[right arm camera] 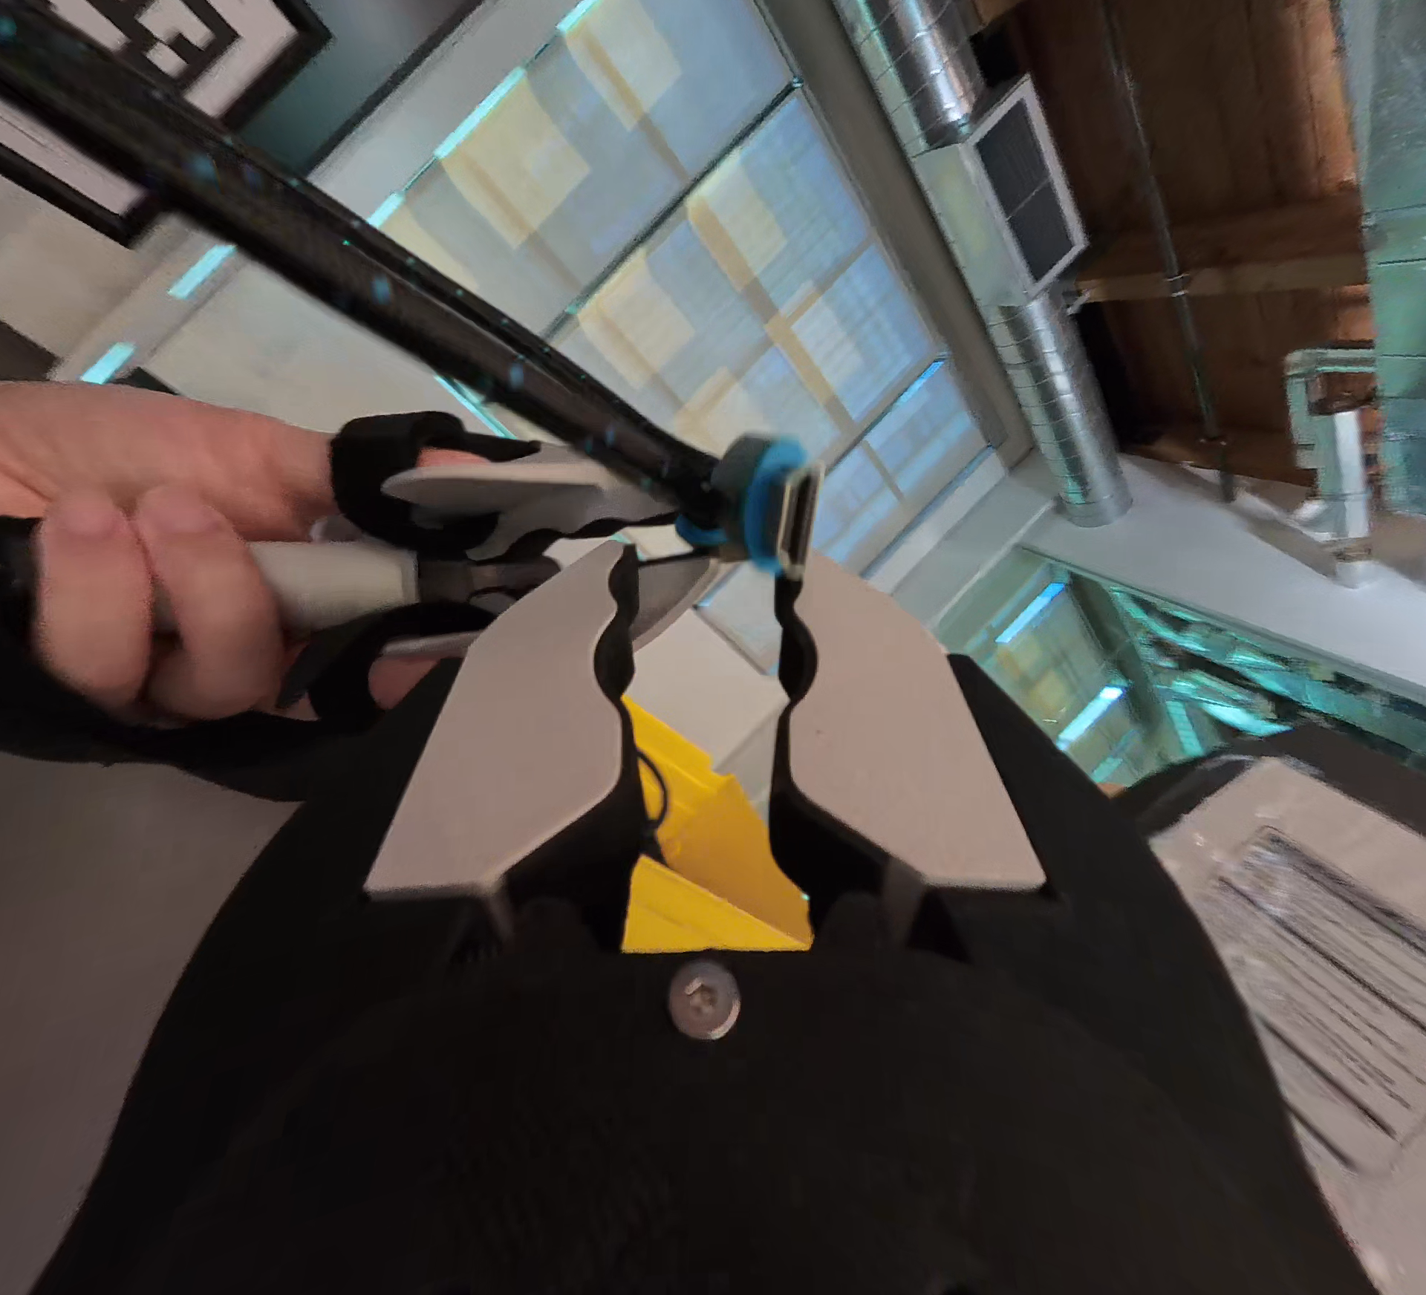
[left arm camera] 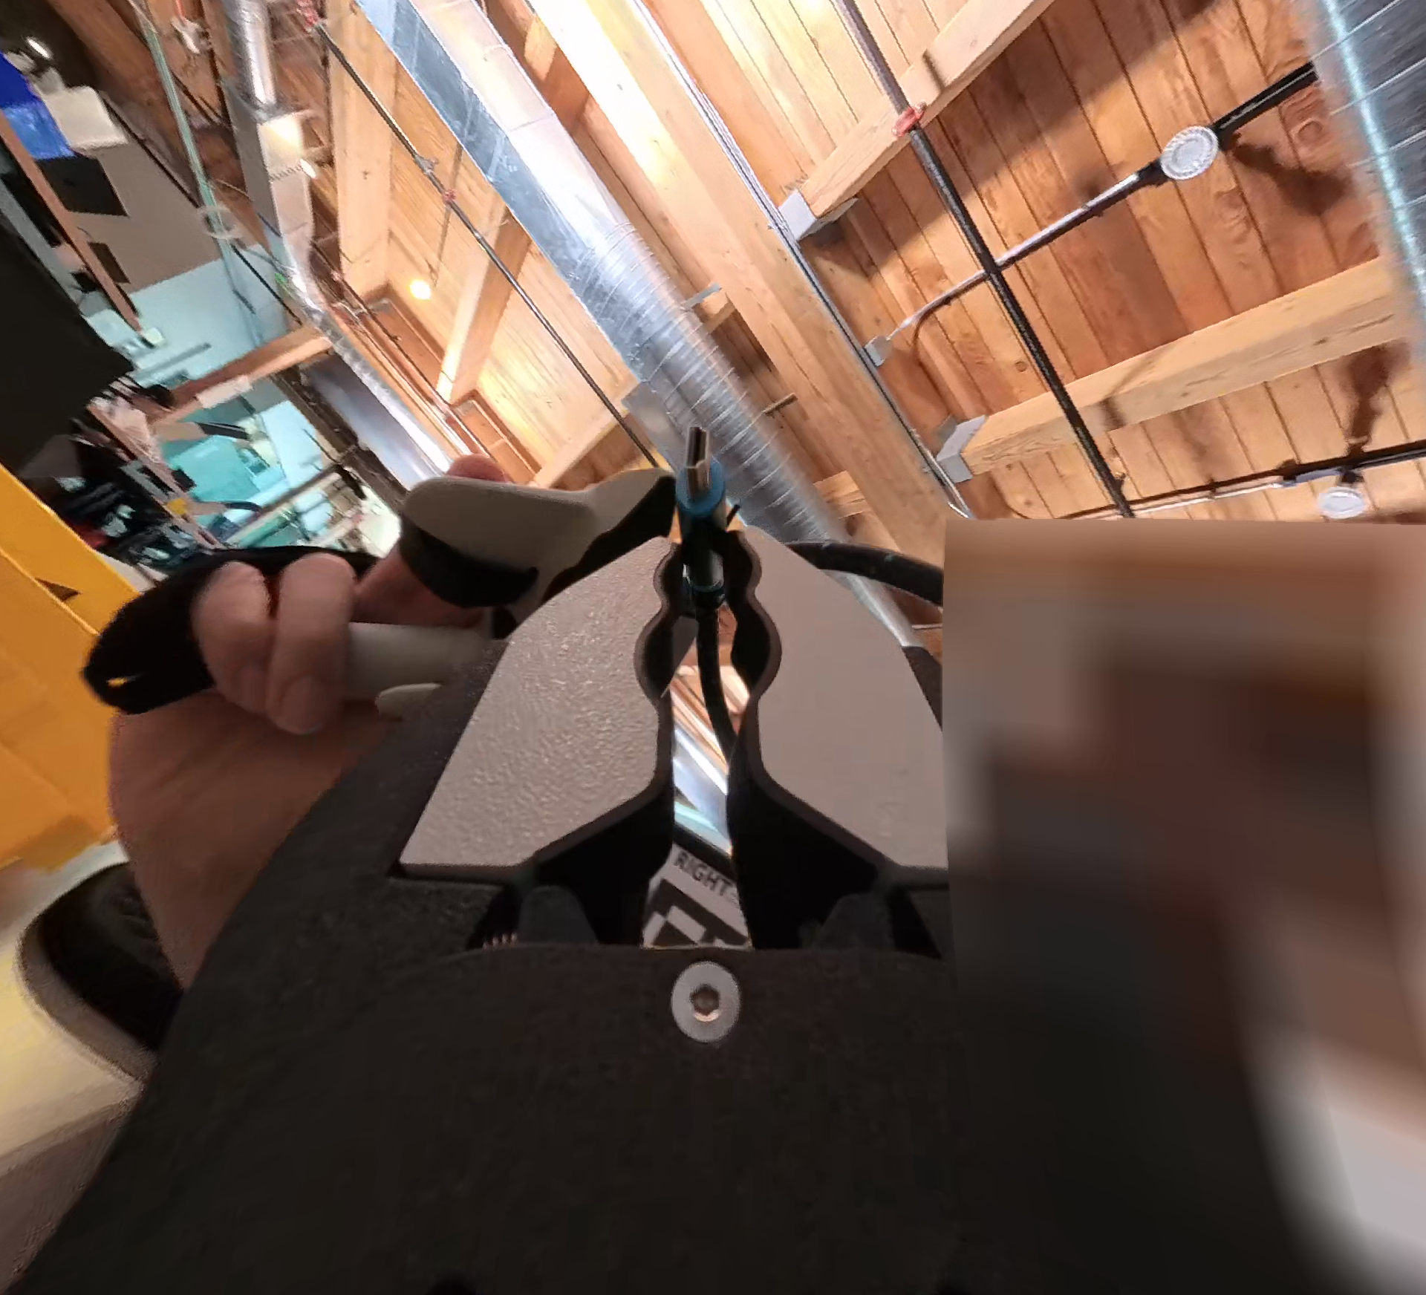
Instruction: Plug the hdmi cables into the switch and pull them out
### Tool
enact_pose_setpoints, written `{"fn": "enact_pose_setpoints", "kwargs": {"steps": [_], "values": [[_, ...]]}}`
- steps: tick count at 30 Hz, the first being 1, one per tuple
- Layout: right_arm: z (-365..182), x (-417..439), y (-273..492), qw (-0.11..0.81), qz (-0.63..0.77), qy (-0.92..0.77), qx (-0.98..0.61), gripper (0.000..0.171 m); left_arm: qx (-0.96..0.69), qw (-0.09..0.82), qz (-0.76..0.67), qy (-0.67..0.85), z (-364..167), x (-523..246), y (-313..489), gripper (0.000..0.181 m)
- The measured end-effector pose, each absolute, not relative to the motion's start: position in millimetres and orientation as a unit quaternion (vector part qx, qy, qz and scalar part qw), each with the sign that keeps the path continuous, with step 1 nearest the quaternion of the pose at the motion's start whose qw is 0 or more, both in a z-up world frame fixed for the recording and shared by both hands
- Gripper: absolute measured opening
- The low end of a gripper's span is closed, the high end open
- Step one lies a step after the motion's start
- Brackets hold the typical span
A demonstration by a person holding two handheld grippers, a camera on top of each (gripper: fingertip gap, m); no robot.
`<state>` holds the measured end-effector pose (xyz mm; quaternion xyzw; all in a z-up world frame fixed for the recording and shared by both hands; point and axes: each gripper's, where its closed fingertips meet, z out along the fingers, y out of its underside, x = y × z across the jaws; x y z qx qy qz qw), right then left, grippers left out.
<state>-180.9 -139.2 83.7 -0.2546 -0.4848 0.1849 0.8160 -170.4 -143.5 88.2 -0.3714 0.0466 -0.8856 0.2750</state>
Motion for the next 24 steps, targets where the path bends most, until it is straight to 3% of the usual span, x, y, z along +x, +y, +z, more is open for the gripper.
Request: {"fn": "enact_pose_setpoints", "kwargs": {"steps": [12,16,24], "values": [[88.4,-183.0,-143.7,0.840,0.096,-0.480,-0.235,0.022,-0.371,0.295,-0.880,0.021,83.0,-170.8,-141.0,0.010],[93.1,-183.8,-149.8,0.799,0.204,-0.499,-0.267,0.021,-0.363,0.286,-0.884,0.070,87.1,-172.4,-146.7,0.011],[101.6,-177.7,-164.7,0.657,0.455,-0.524,-0.295,0.021,-0.391,0.370,-0.827,0.166,98.6,-181.7,-156.0,0.027]]}}
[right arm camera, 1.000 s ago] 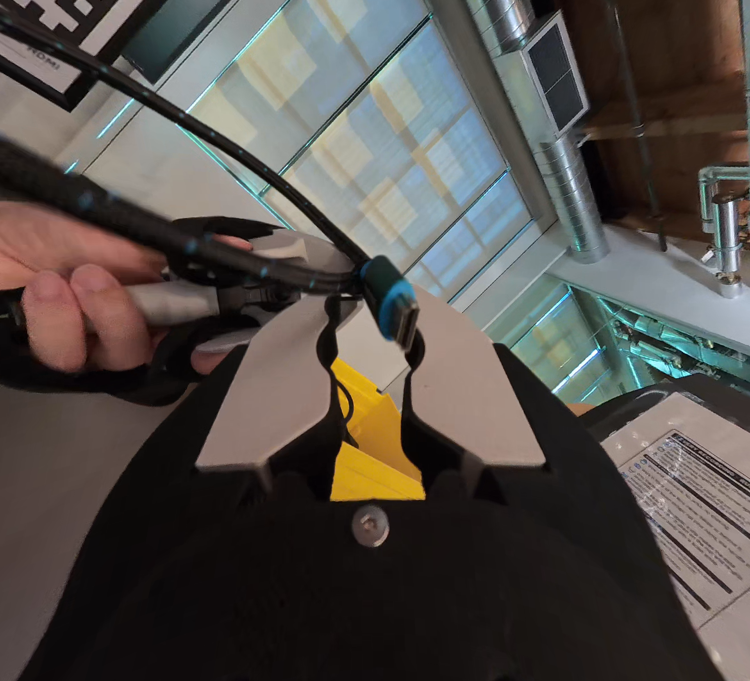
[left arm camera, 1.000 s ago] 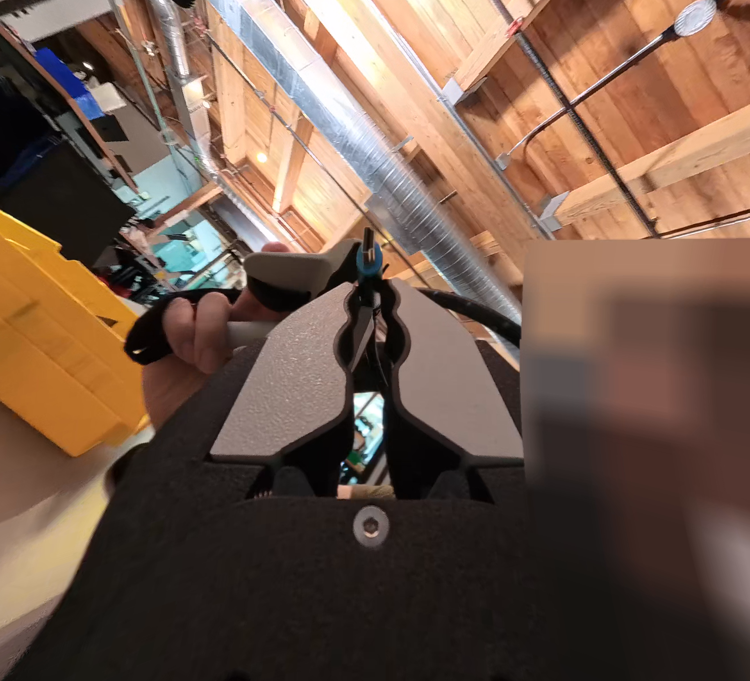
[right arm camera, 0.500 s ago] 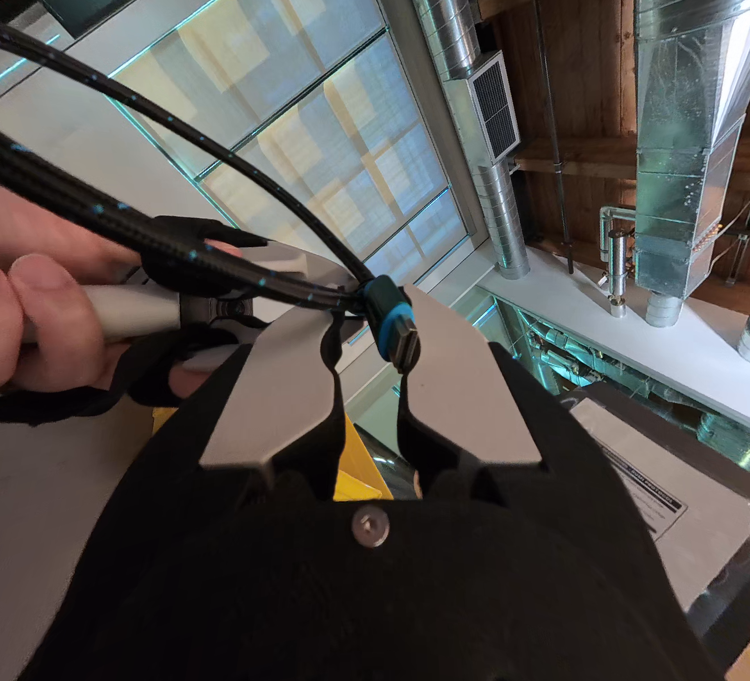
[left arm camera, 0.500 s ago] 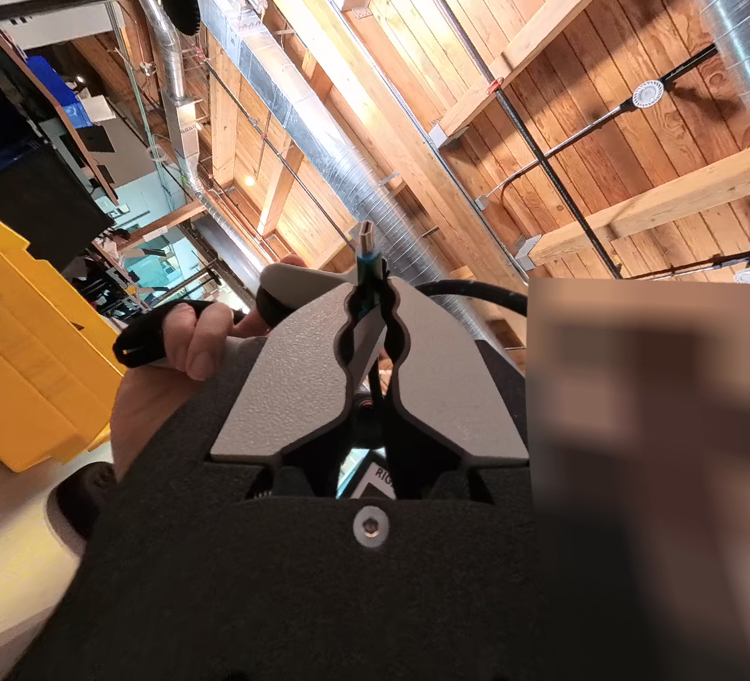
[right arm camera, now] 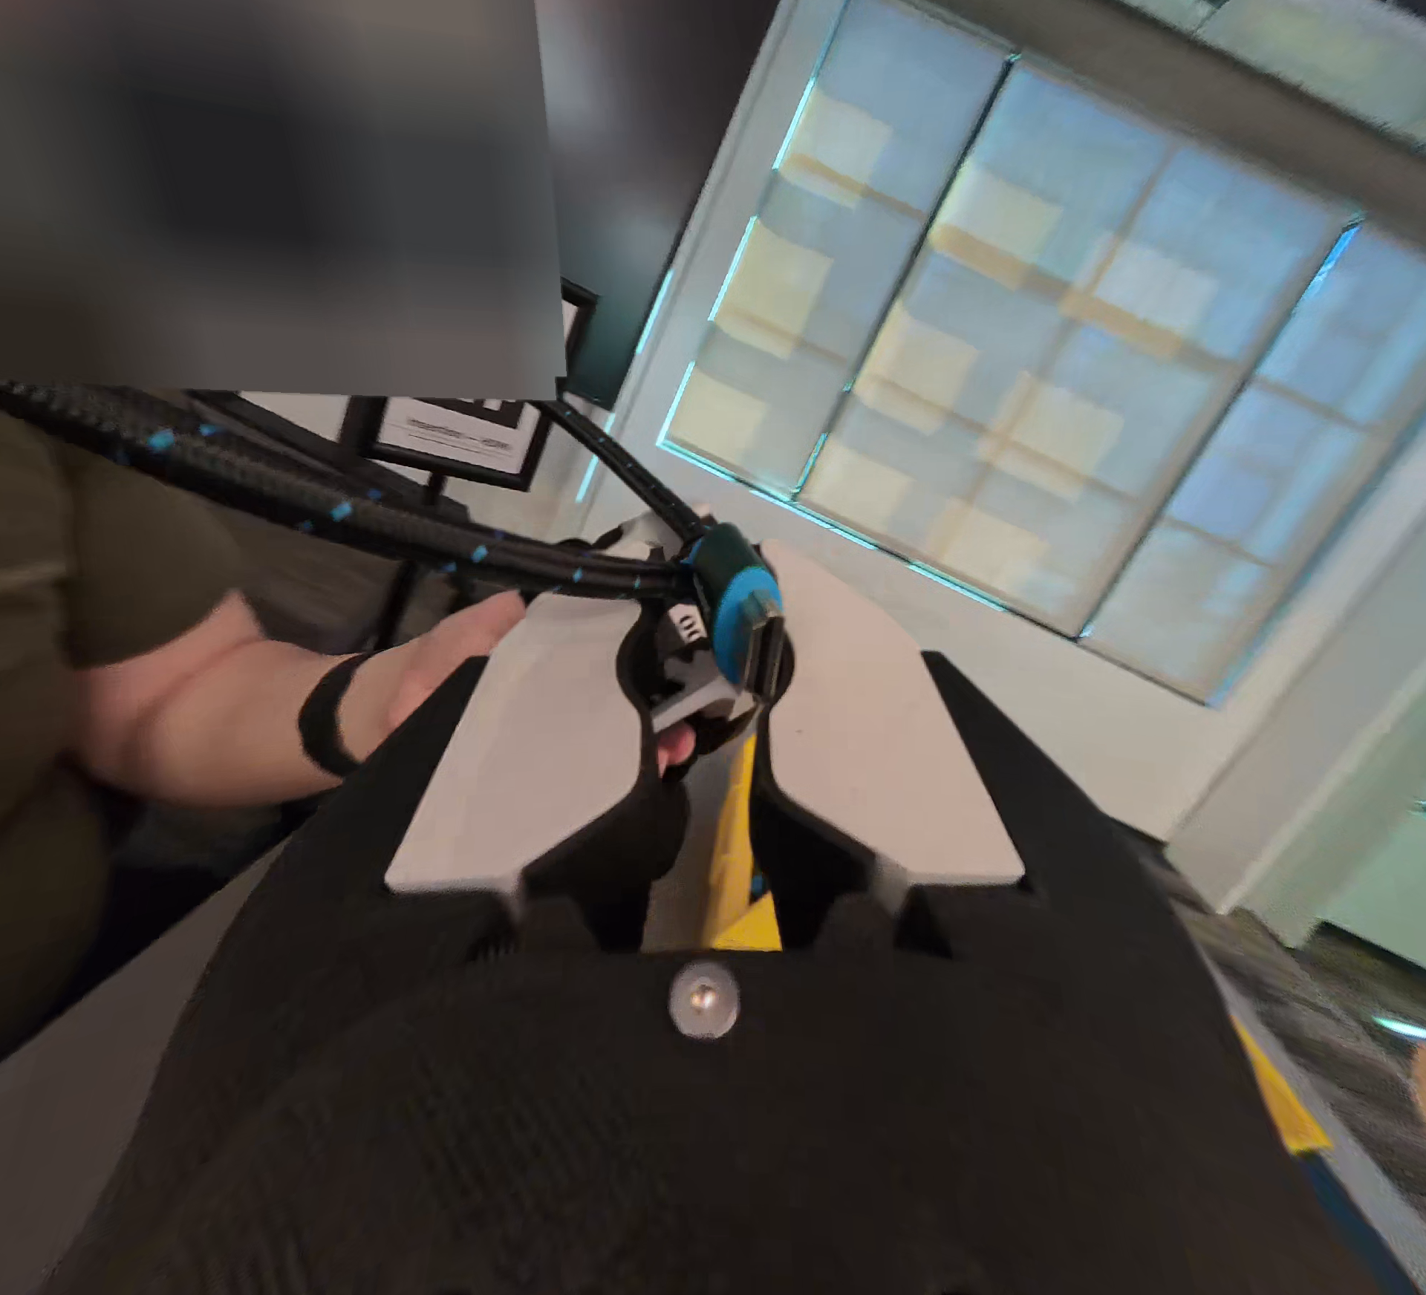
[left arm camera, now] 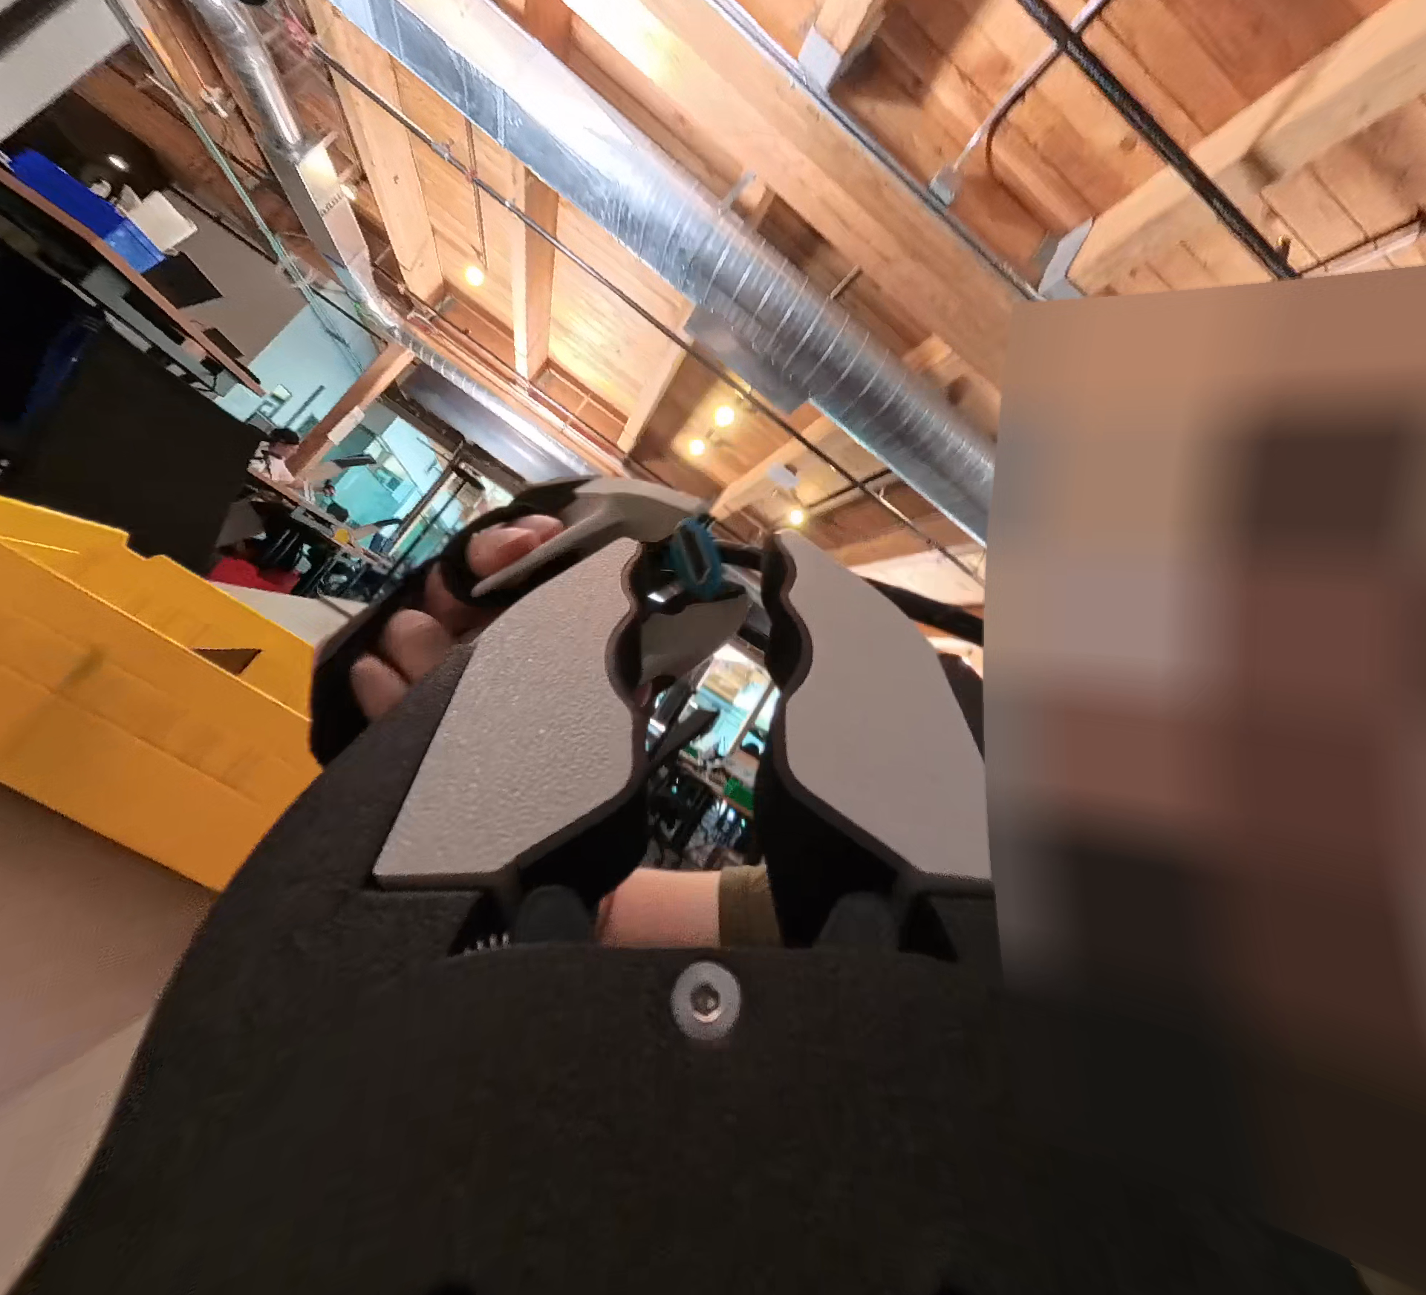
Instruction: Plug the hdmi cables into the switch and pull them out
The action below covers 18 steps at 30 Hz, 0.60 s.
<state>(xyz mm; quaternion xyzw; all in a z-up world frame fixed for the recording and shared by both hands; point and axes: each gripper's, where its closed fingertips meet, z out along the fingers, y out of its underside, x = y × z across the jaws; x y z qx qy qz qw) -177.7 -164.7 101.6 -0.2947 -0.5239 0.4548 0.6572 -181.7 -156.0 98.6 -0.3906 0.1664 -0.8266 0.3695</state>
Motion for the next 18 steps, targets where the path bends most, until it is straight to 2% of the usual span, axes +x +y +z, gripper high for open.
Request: {"fn": "enact_pose_setpoints", "kwargs": {"steps": [7,9,13,18], "values": [[89.6,-179.4,-158.3,0.619,0.459,-0.552,-0.320,0.022,-0.420,0.321,-0.832,0.169,85.2,-172.4,-151.9,0.016],[85.6,-181.1,-149.0,0.639,0.430,-0.545,-0.331,0.023,-0.423,0.333,-0.831,0.139,82.1,-174.8,-143.6,0.013],[78.4,-185.8,-129.8,0.694,0.338,-0.532,-0.348,0.038,-0.429,0.360,-0.823,0.094,77.4,-179.3,-132.4,0.011],[72.9,-186.1,-131.3,0.713,0.294,-0.547,-0.326,0.032,-0.424,0.360,-0.828,0.071,76.5,-179.9,-132.6,0.011]]}}
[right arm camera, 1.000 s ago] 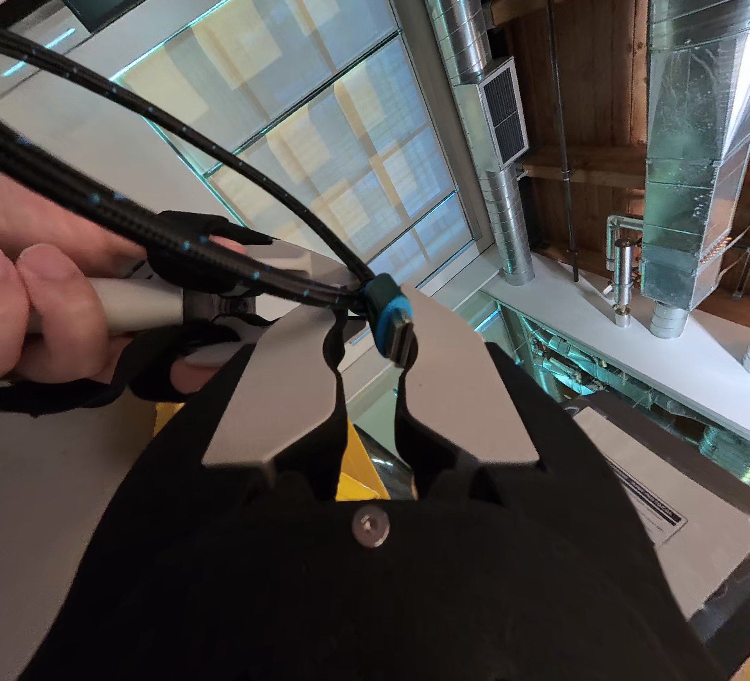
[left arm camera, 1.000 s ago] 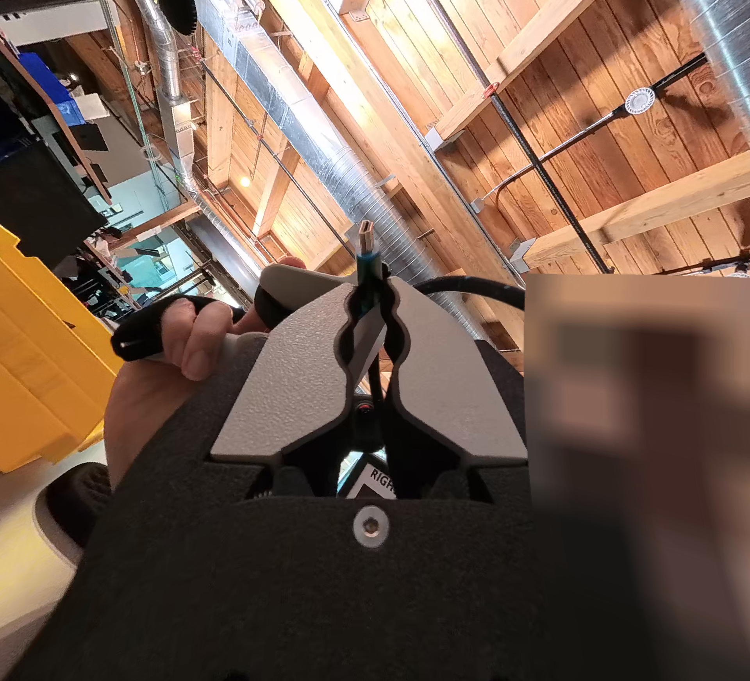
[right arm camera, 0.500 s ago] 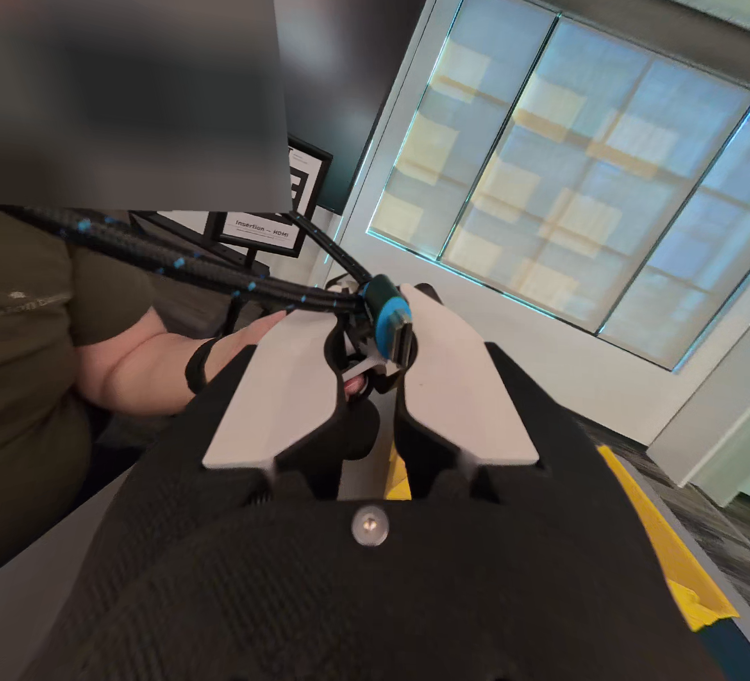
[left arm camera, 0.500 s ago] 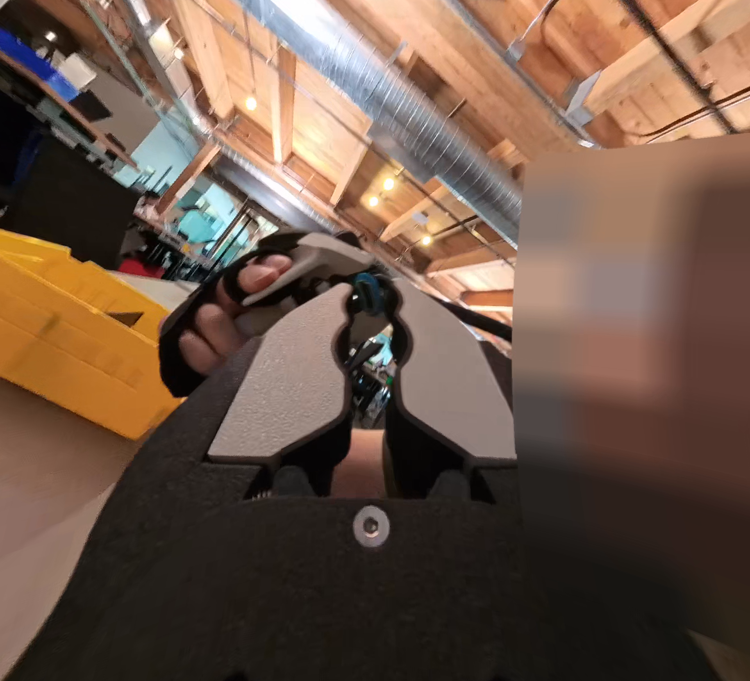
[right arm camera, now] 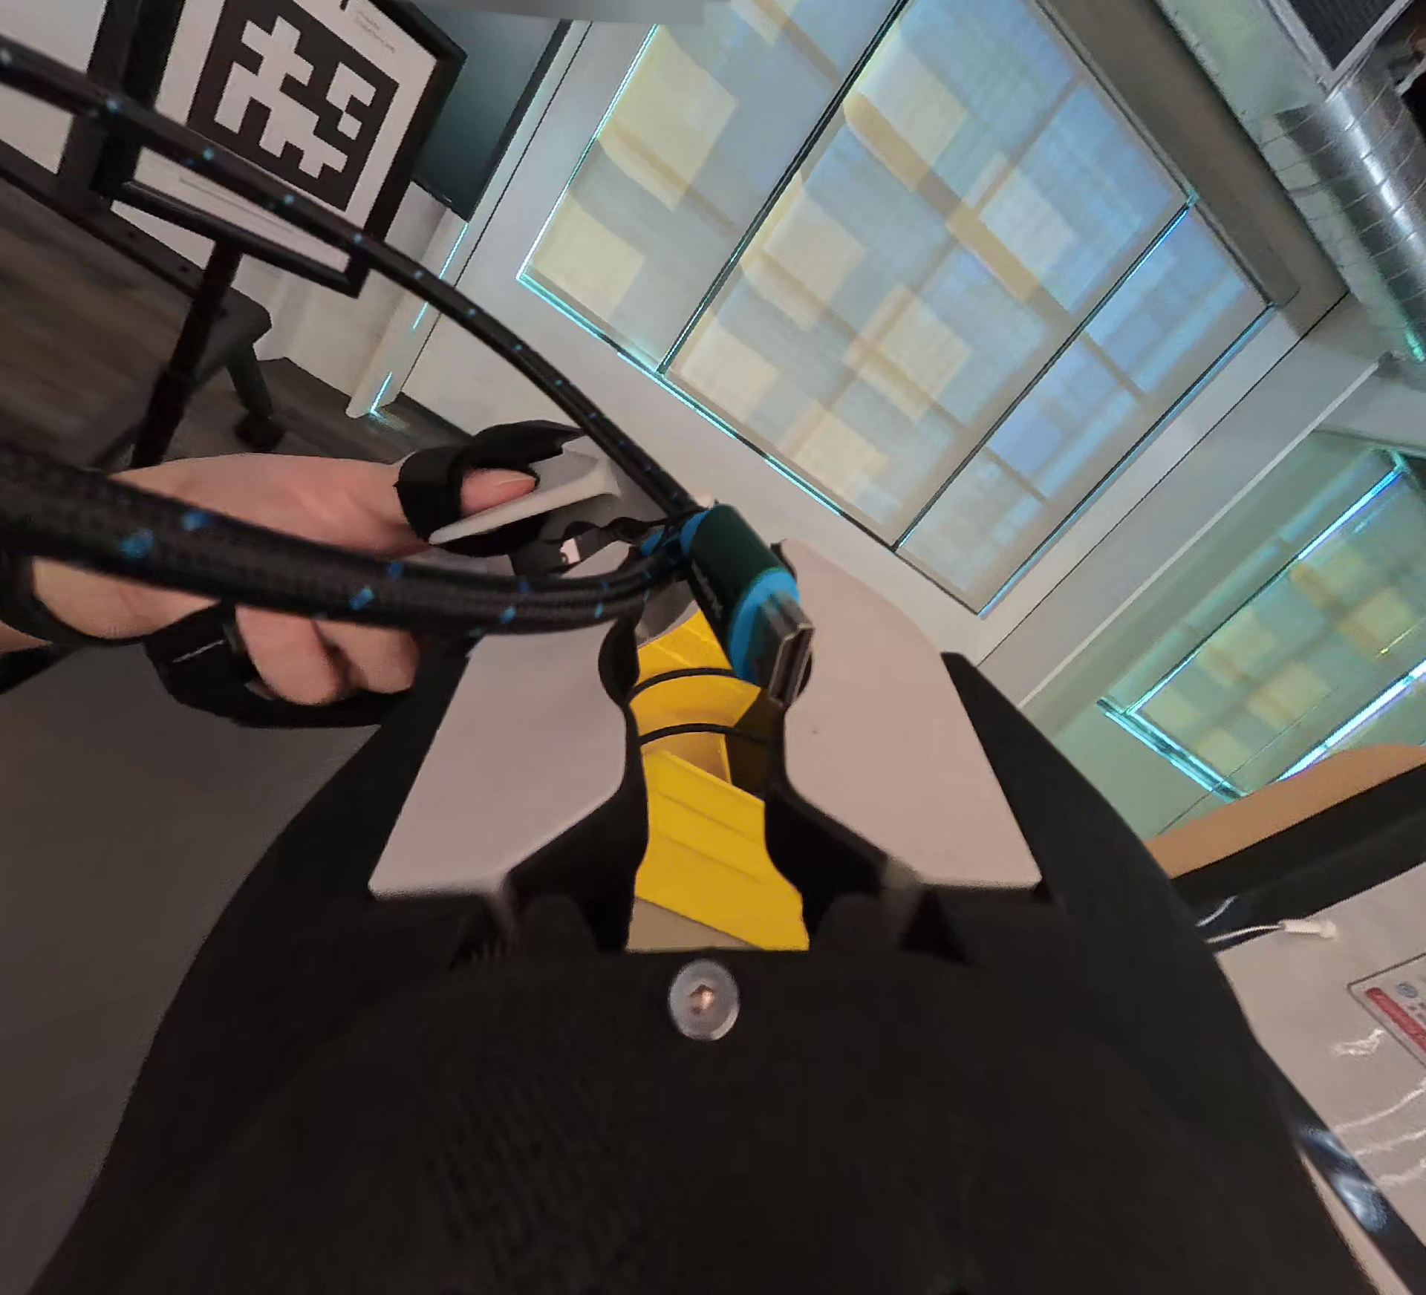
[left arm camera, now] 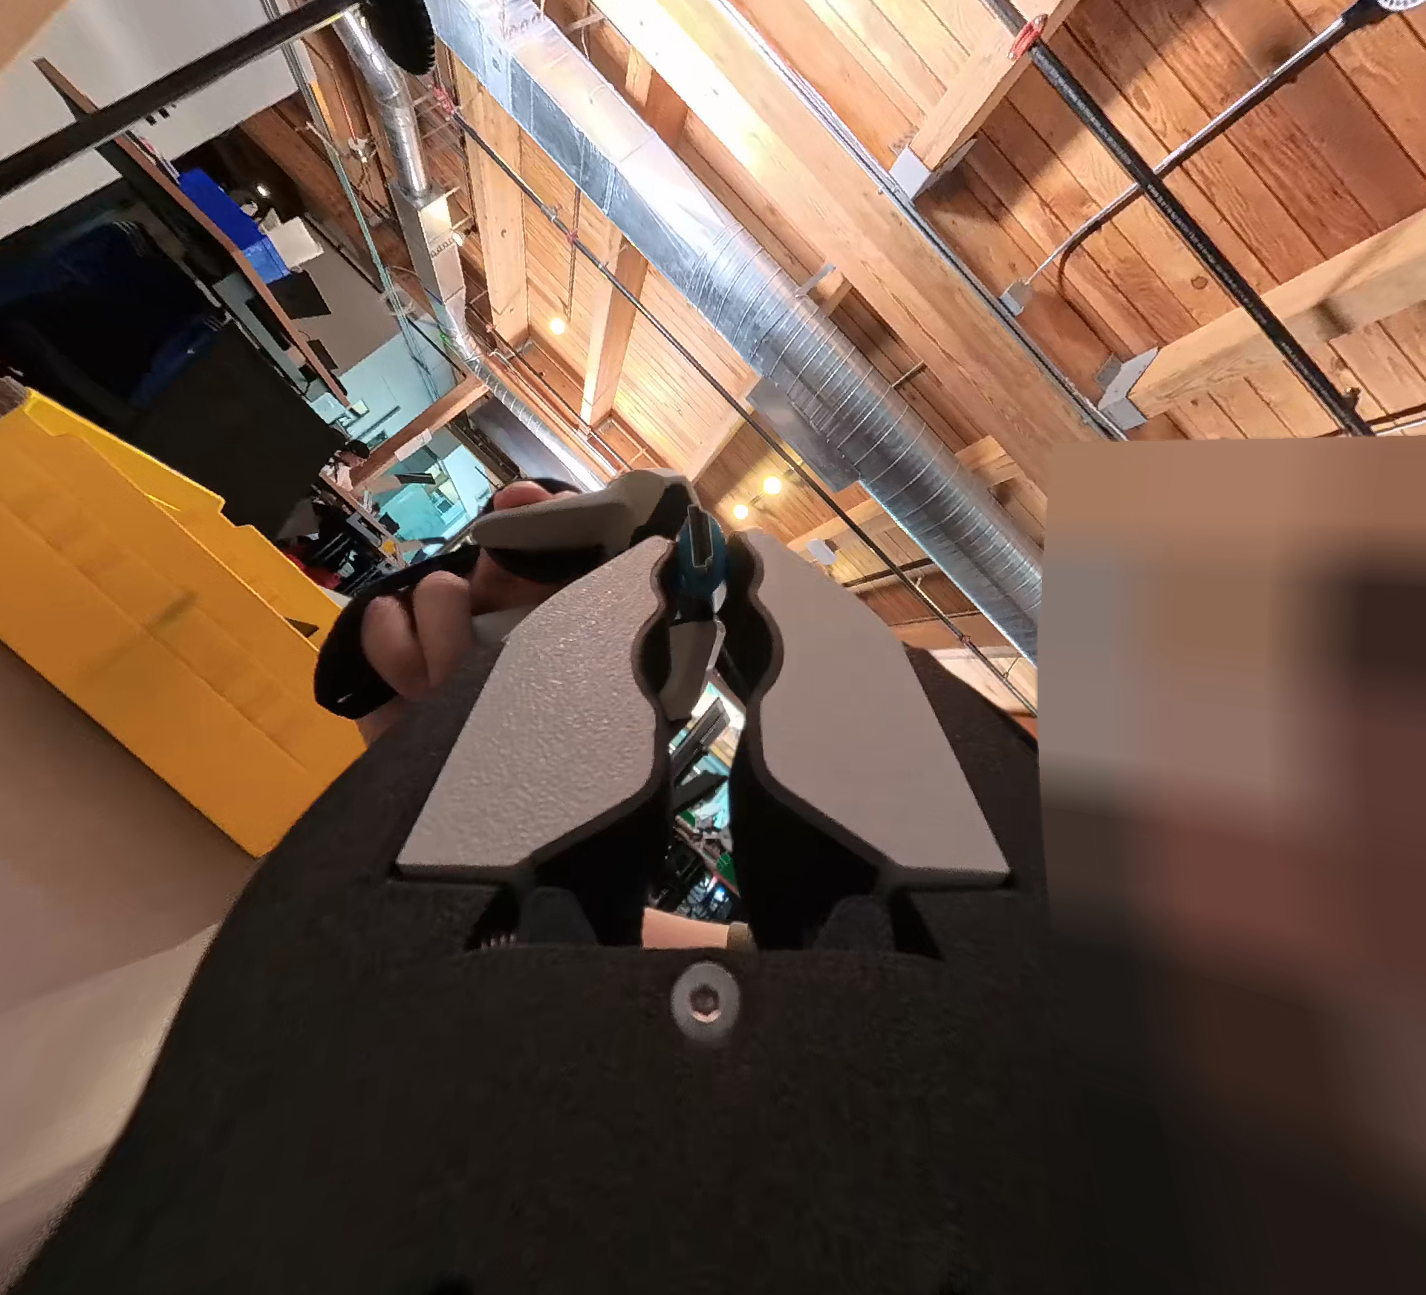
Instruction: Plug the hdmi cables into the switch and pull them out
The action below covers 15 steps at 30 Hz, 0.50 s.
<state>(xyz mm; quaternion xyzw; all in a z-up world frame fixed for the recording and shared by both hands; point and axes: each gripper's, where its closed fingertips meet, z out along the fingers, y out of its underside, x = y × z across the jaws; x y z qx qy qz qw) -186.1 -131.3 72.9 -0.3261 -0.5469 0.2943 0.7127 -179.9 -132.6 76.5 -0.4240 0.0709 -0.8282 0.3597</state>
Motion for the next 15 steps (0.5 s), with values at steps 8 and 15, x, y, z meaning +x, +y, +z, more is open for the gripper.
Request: {"fn": "enact_pose_setpoints", "kwargs": {"steps": [8,15], "values": [[70.9,-193.7,-141.8,0.750,0.301,-0.511,-0.292,0.030,-0.391,0.290,-0.872,0.049,79.7,-163.7,-146.8,0.011],[76.4,-187.8,-138.4,0.777,0.226,-0.518,-0.278,0.026,-0.422,0.344,-0.838,0.041,74.7,-171.9,-135.5,0.011]]}}
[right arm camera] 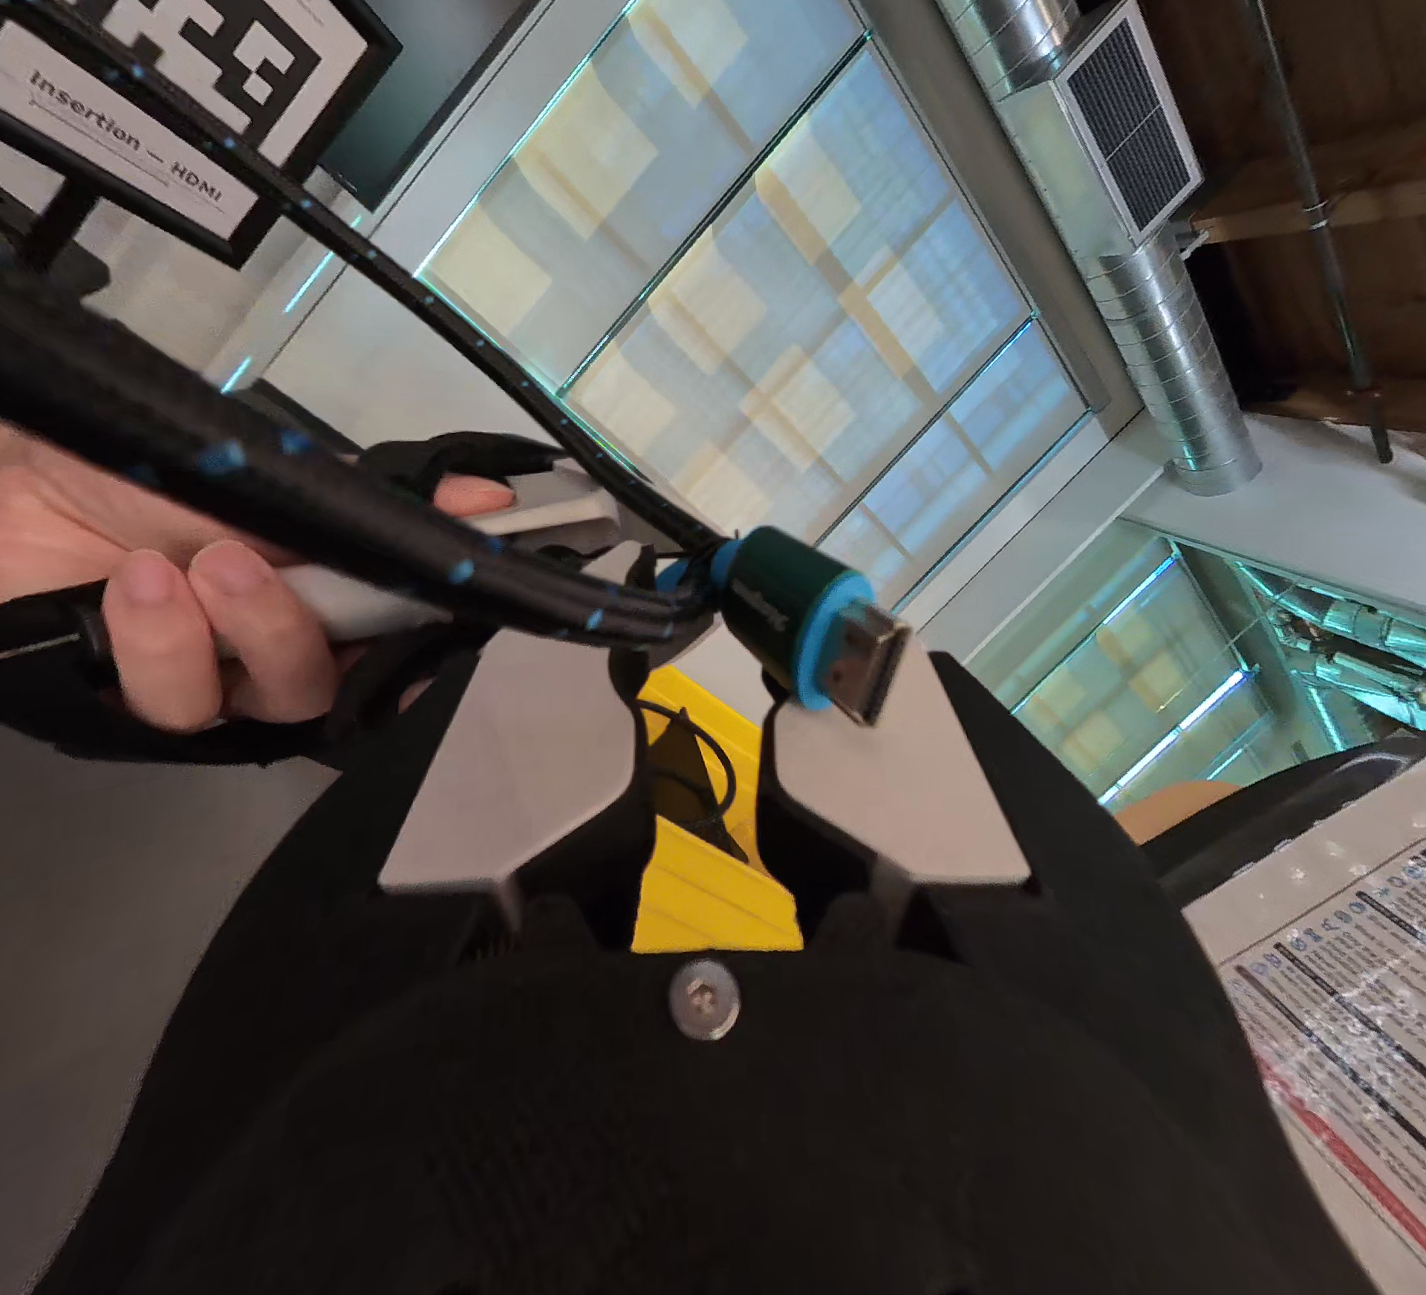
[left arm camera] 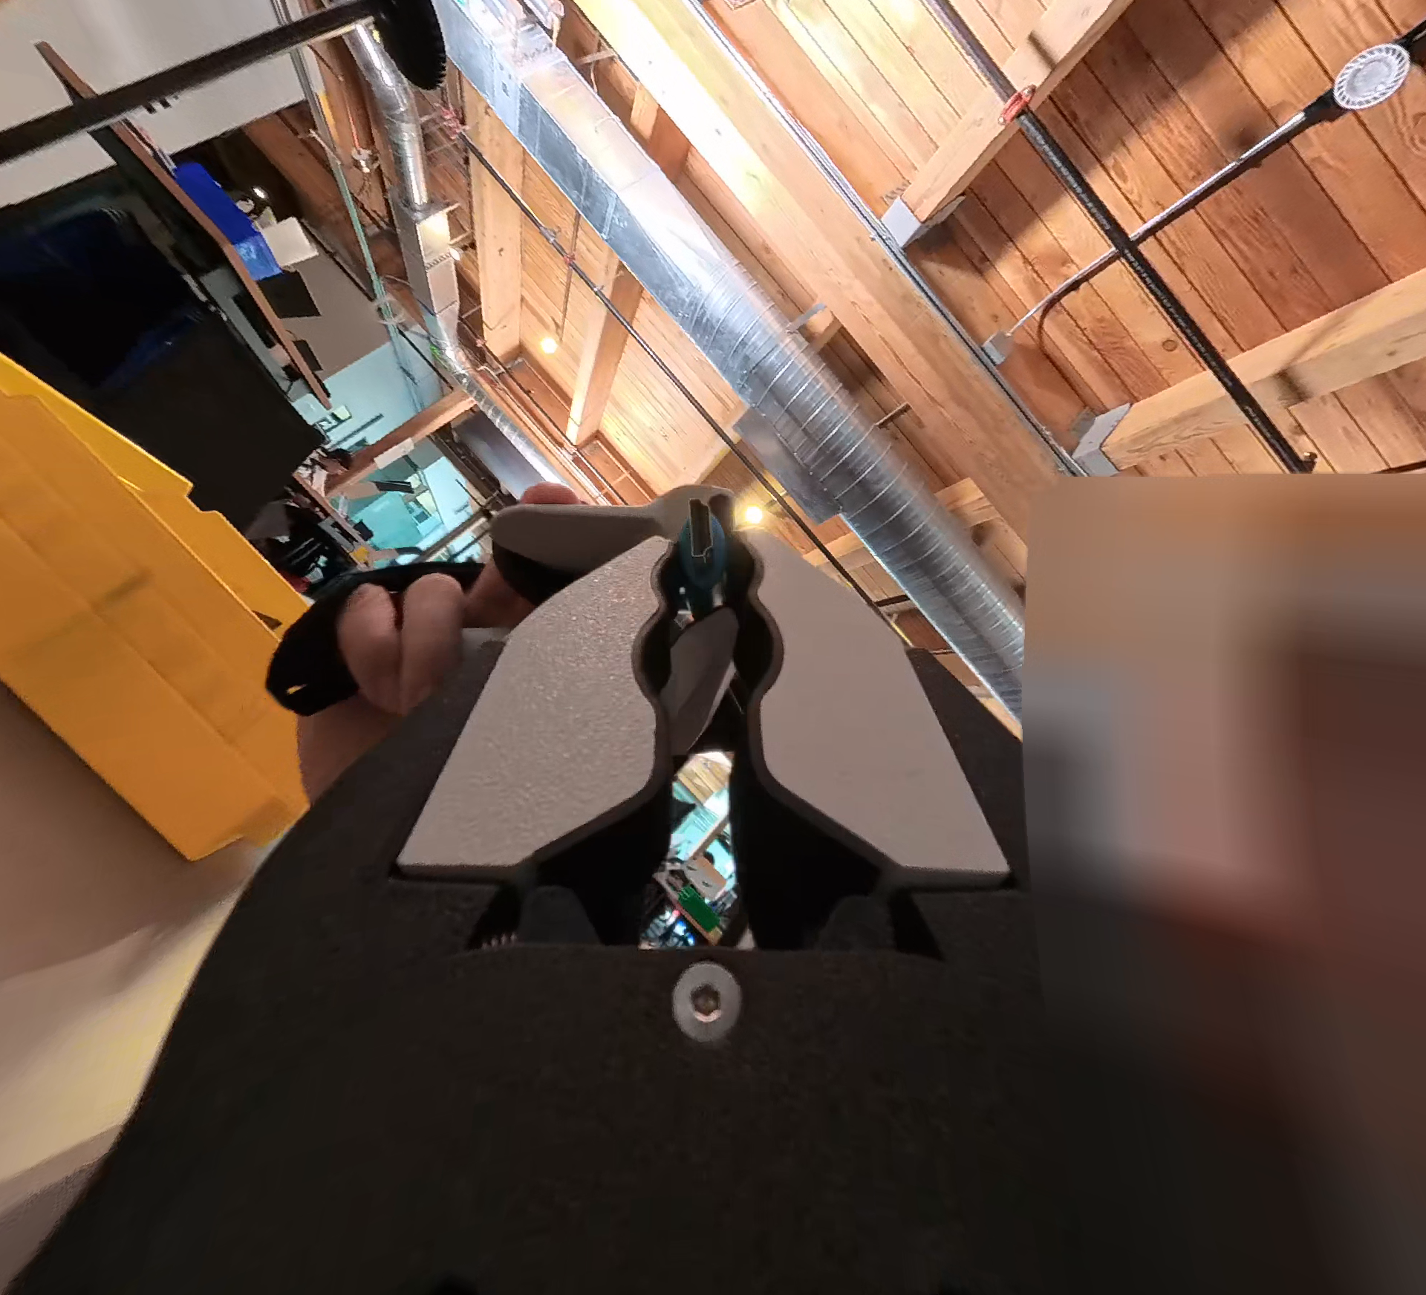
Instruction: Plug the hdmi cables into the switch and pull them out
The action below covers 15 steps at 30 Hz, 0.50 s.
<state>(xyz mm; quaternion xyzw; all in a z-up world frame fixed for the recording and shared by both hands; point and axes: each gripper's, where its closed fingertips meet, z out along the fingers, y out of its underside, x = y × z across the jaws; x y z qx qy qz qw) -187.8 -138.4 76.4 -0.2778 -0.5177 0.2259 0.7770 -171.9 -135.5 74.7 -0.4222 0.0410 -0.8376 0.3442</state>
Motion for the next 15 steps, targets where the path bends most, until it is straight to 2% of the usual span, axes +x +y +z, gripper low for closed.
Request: {"fn": "enact_pose_setpoints", "kwargs": {"steps": [7,15], "values": [[64.0,-191.9,-128.6,0.761,0.171,-0.553,-0.294,0.023,-0.458,0.391,-0.797,0.047,68.5,-175.2,-130.4,0.011],[64.4,-192.6,-124.9,0.766,0.218,-0.514,-0.319,0.024,-0.465,0.433,-0.771,0.051,69.2,-179.1,-127.8,0.011]]}}
